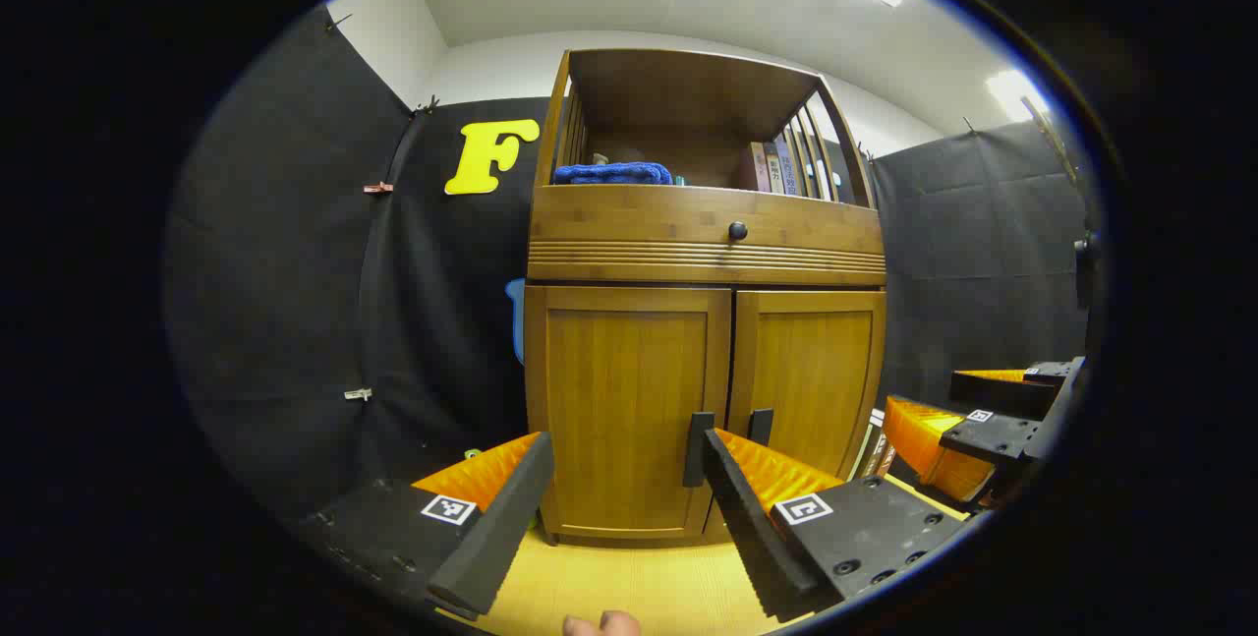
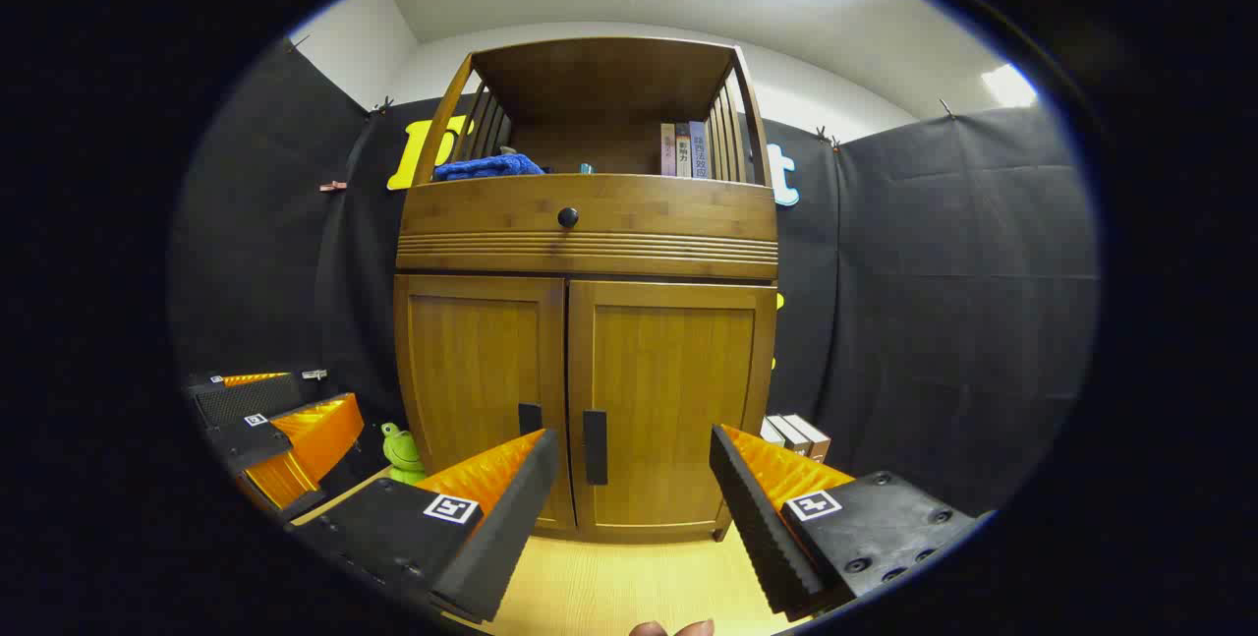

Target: Open the right door of the double-door shoe cabinet with the right hand, and open the left door with the left hand.

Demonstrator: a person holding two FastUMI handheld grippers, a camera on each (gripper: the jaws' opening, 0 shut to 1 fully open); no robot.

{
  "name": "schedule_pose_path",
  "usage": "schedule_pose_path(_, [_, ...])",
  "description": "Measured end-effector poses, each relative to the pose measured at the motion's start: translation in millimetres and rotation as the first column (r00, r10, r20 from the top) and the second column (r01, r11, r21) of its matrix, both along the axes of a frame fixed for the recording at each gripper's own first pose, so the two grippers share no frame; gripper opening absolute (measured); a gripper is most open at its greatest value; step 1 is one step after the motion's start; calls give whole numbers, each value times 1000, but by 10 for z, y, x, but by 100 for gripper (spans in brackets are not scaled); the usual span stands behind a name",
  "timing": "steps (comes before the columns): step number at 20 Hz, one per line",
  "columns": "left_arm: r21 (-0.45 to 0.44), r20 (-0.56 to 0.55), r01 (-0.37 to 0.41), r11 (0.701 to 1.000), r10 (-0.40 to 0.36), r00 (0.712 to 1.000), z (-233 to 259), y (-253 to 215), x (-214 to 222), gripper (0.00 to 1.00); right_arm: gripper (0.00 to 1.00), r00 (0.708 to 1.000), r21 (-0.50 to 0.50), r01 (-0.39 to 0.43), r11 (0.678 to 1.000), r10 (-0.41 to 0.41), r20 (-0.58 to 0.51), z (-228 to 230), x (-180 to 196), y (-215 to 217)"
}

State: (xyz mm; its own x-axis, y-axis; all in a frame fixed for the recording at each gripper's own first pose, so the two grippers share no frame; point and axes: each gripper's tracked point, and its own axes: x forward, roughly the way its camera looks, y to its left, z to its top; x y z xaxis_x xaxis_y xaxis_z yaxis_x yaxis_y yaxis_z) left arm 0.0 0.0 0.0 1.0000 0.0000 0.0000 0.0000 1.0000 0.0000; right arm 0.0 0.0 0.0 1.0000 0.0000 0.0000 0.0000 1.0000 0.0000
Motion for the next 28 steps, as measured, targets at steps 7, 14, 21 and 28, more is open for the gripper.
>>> schedule_pose_path(7, [-3, 3, 6, 1000, -6, 1000, -4, 0, -3, 94, 96, 1000, -10, 0, 1000, 0, 4, 19, -20, 4])
schedule_pose_path(14, [4, 8, 15, 1000, -15, 1000, 8, -12, -13, 94, 98, 1000, -10, 5, 1000, -5, 4, 12, -41, -14])
schedule_pose_path(21, [-3, 8, 5, 1000, -5, 1000, -6, 37, -9, 94, 96, 1000, -15, 0, 1000, 0, -1, -27, -18, 33])
schedule_pose_path(28, [-2, 12, -8, 1000, 8, 1000, -50, 136, 24, 94, 98, 999, -36, -31, 999, 32, 10, -101, 279, 199])
